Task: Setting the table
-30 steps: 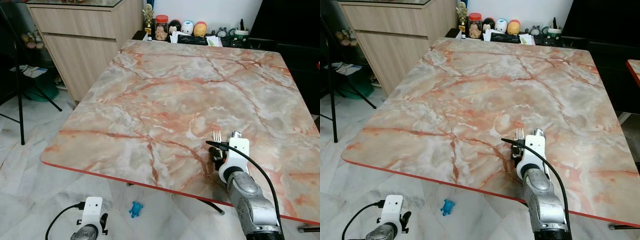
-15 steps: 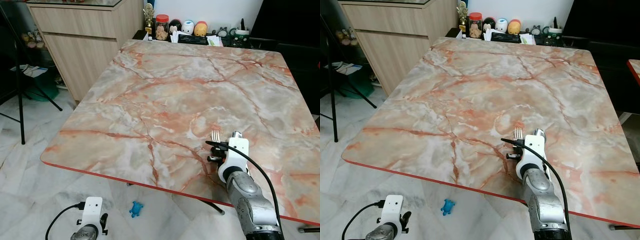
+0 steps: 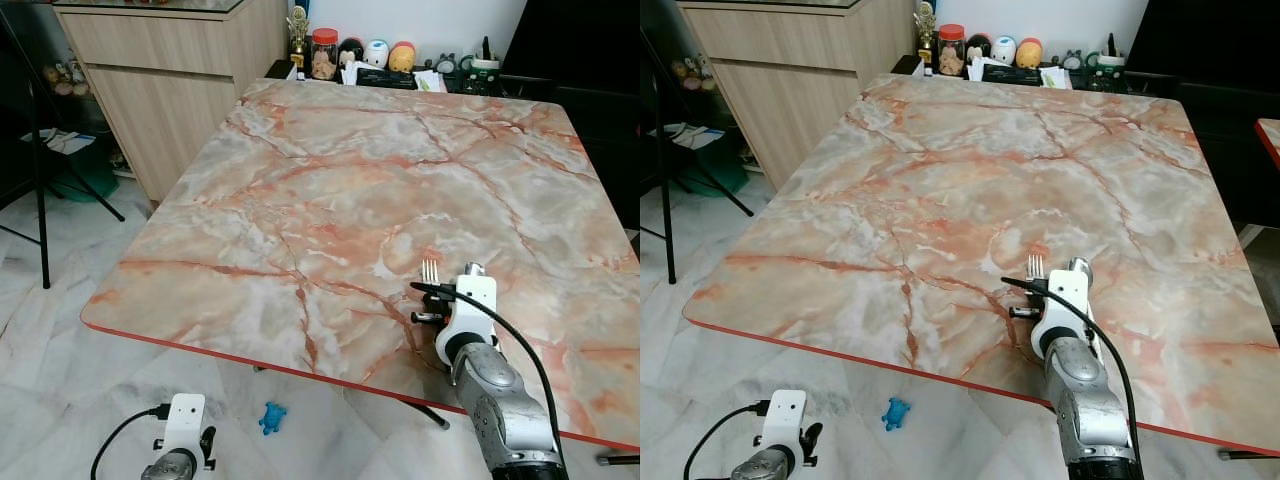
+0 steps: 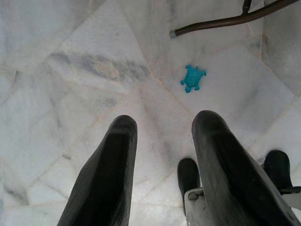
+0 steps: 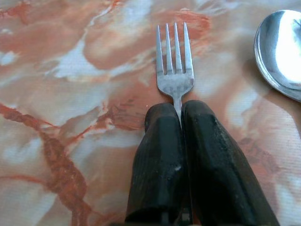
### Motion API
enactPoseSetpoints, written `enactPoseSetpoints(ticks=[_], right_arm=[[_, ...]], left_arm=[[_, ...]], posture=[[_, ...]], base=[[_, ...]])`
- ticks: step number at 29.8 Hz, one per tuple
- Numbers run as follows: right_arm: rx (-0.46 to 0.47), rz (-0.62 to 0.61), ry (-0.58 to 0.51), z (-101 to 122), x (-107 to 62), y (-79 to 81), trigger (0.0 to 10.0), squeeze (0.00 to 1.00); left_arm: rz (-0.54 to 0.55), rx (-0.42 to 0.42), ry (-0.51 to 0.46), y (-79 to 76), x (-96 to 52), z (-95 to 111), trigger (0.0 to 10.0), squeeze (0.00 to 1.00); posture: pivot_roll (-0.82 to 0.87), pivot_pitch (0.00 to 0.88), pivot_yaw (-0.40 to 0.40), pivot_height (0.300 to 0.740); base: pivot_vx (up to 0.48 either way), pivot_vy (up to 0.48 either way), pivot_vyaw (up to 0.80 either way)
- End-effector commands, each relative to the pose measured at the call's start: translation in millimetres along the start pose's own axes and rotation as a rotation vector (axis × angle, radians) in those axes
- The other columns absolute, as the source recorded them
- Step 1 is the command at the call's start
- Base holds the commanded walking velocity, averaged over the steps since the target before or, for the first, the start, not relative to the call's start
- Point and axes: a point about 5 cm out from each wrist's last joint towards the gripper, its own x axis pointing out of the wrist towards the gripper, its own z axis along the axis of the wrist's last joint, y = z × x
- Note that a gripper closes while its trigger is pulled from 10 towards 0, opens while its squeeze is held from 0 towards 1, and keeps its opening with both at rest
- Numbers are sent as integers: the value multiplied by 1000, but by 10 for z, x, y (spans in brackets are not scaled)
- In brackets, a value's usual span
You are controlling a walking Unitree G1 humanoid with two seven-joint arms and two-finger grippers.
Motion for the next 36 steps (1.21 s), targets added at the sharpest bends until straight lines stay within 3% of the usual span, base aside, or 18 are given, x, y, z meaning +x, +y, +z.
enactPoseSetpoints(ticks=[1, 2, 3, 8, 16, 19, 24, 36], right_arm=[[-26, -11, -50, 62, 10, -16, 8667, 0], [-34, -12, -73, 93, 7, -13, 8667, 0], [-31, -11, -97, 126, 2, -10, 10000, 0], [2, -28, -311, 373, -114, -39, 10000, 0], [-12, -25, -488, 539, -302, -24, 10000, 0], [-61, -20, -525, 541, -356, -80, 10000, 0], [-17, -77, -569, 648, -359, -205, 10000, 0], [-23, -61, -645, 847, -329, -111, 10000, 0]], left_arm=[[0, 15, 24, 8, -8, -47, 10000, 0], [1, 16, 24, 10, -8, -47, 10000, 0], [1, 16, 24, 11, -8, -46, 10000, 0], [1, 17, 23, 19, -7, -41, 10000, 0], [2, 24, 23, 27, -8, -44, 10000, 0], [-8, 31, 16, 15, -7, -35, 10000, 0], [-12, 22, 11, 10, -6, -29, 10000, 0], [2, -13, 10, 17, -13, -46, 10000, 0]], posture=[[4, 56, 7, 740], [3, 54, 8, 740], [3, 50, 8, 740], [5, 36, 7, 740], [3, 20, 5, 740], [1, 12, 7, 740], [0, 11, 7, 740], [7, 39, -2, 740]], base=[[0, 0, 0], [0, 0, 0], [0, 0, 0], [0, 0, 0], [0, 0, 0], [0, 0, 0], [0, 0, 0], [0, -242, 0]])
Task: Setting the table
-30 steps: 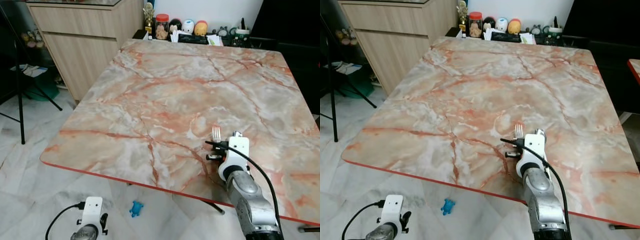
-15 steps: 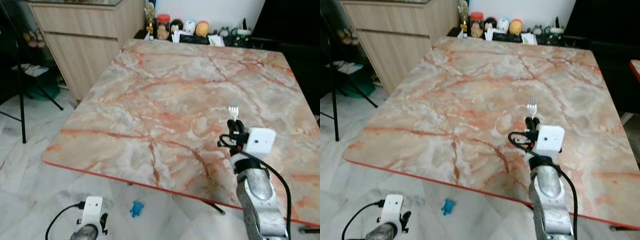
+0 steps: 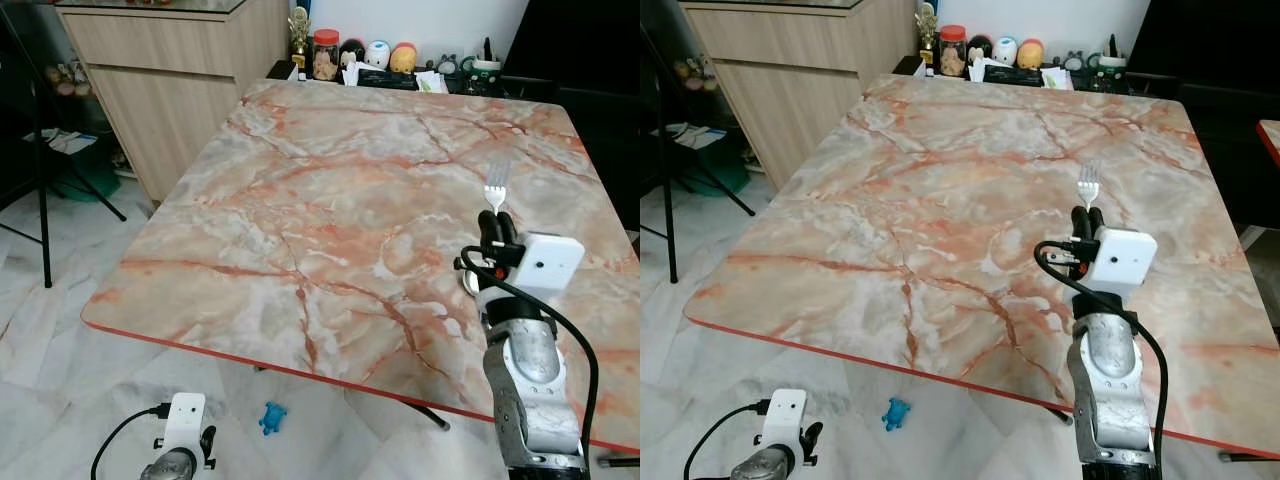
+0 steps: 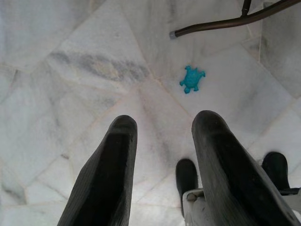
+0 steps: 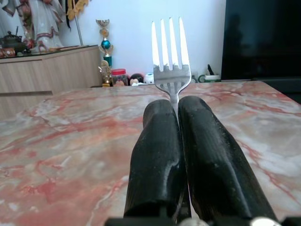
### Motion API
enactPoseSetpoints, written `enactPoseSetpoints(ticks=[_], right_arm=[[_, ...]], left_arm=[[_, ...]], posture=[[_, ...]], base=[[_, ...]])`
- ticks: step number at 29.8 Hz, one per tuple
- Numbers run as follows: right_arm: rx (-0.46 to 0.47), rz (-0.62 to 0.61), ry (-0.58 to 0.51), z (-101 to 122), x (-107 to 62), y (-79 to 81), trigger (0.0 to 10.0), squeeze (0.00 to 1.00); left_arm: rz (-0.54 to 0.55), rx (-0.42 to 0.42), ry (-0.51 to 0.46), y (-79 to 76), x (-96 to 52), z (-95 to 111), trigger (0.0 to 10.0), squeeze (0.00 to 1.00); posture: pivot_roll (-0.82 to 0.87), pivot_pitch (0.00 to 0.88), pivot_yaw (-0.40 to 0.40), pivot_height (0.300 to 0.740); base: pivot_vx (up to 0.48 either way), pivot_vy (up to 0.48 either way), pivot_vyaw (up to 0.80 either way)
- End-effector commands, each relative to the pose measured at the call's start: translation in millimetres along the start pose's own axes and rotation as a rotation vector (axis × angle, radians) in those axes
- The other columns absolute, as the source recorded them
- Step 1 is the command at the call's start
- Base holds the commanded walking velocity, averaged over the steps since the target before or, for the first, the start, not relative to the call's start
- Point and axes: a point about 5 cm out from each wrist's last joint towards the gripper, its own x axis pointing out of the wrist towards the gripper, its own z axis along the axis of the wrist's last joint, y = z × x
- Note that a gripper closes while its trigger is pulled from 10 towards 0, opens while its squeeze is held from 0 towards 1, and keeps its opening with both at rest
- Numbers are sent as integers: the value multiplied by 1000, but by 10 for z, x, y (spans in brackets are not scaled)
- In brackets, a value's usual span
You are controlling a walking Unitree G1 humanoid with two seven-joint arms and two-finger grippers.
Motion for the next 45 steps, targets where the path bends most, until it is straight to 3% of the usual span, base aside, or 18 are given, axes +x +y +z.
enactPoseSetpoints(ticks=[1, 11, 21, 45], right_arm=[[-6, -11, -27, 61, 14, -20, 10000, 0], [5, -3, -18, 45, 24, -24, 10000, 0], [14, 4, -28, 55, 45, -5, 10000, 0], [-9, -23, -46, 29, 17, 2, 10000, 0]], left_arm=[[4, -6, 14, 15, -15, -55, 10000, 0], [-1, -8, 19, 8, -23, -84, 10000, 0], [-2, -11, 13, 5, -19, -68, 10000, 0], [-13, -4, 14, -2, -13, -52, 10000, 0]], posture=[[6, 42, -2, 740], [1, 38, -6, 740], [2, 24, -7, 740], [-10, 0, -2, 740]], base=[[0, -300, 0], [0, -319, 0], [0, -338, -800], [0, -345, 0]])
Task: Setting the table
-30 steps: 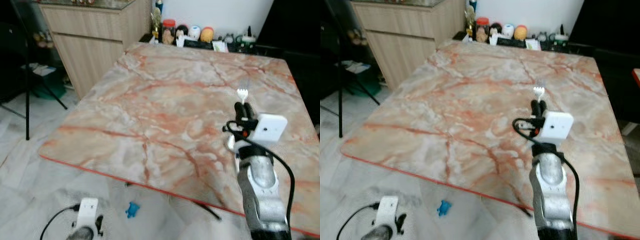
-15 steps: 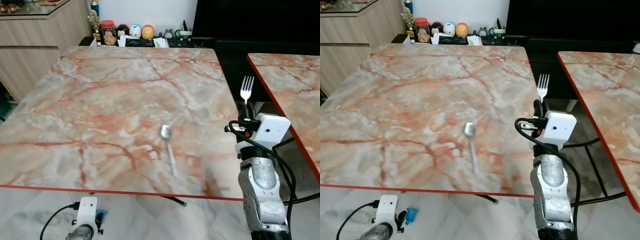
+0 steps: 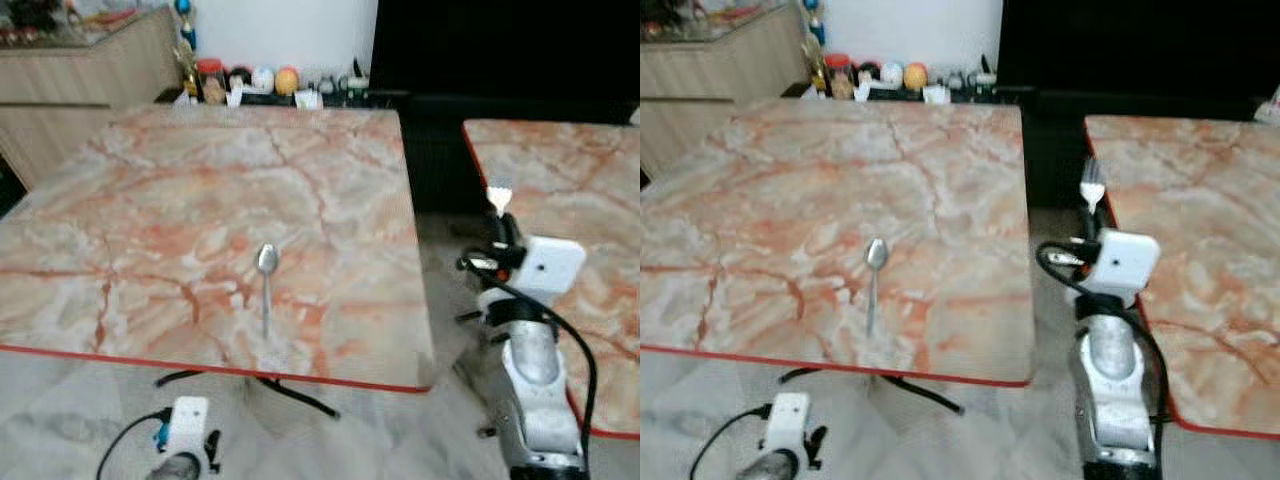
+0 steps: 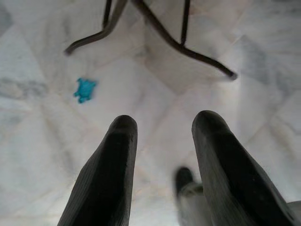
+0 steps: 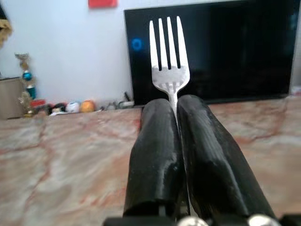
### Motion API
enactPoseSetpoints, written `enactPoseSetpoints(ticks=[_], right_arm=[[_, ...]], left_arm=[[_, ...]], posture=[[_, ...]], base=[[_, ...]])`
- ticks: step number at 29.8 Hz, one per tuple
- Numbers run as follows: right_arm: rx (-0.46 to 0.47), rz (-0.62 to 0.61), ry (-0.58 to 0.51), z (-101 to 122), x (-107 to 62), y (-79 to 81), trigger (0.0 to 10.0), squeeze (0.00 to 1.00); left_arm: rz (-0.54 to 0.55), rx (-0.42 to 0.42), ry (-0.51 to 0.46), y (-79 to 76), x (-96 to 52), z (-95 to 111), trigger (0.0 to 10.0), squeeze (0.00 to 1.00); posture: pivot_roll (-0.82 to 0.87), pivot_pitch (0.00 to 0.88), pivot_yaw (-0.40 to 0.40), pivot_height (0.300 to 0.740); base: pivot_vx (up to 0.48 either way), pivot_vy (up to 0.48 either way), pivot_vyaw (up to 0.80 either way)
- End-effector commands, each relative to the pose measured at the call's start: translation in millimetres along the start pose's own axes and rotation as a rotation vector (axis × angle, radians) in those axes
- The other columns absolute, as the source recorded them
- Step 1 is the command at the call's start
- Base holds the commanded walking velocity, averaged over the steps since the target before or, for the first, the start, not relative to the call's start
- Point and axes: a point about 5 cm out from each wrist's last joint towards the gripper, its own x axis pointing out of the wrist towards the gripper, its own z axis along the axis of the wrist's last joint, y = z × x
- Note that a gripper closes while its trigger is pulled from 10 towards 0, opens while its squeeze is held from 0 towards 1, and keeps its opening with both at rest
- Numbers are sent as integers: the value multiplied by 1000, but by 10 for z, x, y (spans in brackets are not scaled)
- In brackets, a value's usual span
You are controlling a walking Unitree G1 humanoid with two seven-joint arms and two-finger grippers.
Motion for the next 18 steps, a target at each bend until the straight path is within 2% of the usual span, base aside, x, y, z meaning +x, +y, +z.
enactPoseSetpoints(ticks=[1, 18], right_arm=[[12, 14, -20, 43, 15, 63, 10000, 0], [2, -6, -32, 75, 47, 68, 10000, 0]], left_arm=[[21, 8, 11, 85, -8, -22, 10000, 0], [27, 10, 13, 91, -6, -16, 10000, 0]], posture=[[-10, 1, -3, 740], [-22, 35, 7, 740]], base=[[0, -322, 0], [0, -323, 0]])
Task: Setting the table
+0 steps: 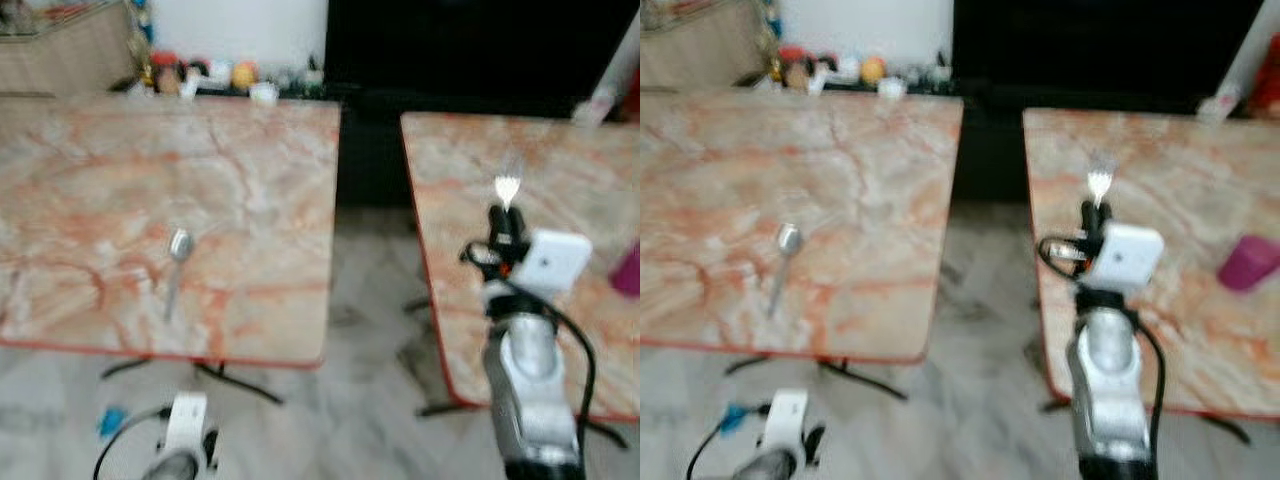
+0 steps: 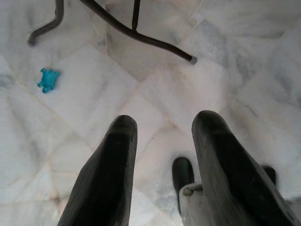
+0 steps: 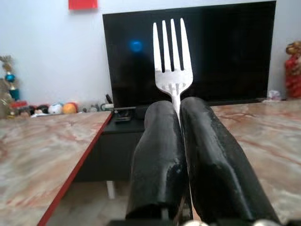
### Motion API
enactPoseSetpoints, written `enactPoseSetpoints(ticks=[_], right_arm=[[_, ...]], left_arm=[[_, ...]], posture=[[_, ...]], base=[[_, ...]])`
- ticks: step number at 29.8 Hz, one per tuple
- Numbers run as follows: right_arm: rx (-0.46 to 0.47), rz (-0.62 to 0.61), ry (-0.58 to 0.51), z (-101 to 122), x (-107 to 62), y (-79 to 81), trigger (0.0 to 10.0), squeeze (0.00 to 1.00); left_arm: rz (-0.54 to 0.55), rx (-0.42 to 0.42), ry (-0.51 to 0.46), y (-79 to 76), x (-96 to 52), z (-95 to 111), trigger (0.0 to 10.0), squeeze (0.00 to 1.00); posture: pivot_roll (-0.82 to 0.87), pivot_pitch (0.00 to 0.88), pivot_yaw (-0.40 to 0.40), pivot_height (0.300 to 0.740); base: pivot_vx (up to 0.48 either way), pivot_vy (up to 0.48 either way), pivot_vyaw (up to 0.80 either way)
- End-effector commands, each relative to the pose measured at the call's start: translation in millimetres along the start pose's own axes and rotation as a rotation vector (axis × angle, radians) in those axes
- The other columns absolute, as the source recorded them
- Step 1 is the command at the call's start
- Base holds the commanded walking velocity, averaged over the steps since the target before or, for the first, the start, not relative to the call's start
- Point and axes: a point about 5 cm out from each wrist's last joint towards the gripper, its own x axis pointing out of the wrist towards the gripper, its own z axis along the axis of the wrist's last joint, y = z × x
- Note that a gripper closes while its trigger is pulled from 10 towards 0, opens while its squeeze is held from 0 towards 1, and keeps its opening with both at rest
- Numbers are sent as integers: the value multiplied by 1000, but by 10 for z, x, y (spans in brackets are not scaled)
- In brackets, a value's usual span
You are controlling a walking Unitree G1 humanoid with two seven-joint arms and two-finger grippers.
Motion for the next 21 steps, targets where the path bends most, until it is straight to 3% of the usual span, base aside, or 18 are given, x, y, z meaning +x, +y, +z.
enactPoseSetpoints(ticks=[1, 21], right_arm=[[-20, -22, -12, 31, 13, -63, 10000, 0], [-34, -26, -8, 14, 42, -51, 10000, 0]], left_arm=[[0, -1, 9, -19, -2, -19, 10000, 0], [-7, 17, 17, -14, -13, -57, 10000, 0]], posture=[[-22, 35, 7, 740], [-33, 0, 9, 740]], base=[[0, -326, 0], [0, -325, 0]])
